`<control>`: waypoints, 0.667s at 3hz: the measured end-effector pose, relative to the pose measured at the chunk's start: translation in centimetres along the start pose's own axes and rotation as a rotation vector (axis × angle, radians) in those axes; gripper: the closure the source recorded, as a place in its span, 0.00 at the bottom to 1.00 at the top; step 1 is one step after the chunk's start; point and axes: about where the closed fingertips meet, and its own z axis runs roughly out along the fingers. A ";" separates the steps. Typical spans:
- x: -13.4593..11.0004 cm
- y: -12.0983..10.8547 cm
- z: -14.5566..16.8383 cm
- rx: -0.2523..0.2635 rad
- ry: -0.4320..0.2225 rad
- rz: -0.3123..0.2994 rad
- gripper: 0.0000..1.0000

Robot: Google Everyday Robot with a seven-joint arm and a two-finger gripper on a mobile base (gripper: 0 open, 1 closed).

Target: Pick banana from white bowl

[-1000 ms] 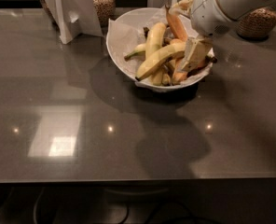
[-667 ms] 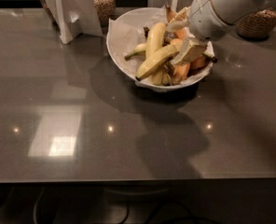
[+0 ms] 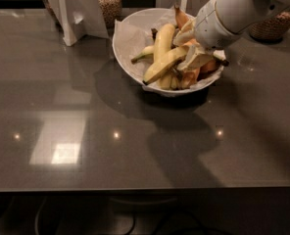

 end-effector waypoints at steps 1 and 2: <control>0.3 -0.1 1.3 -0.020 -0.009 0.001 0.46; 0.4 -0.4 2.4 -0.028 -0.018 0.002 0.65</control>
Offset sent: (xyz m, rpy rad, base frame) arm 0.0233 0.0087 -0.0237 0.0170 0.0342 0.0197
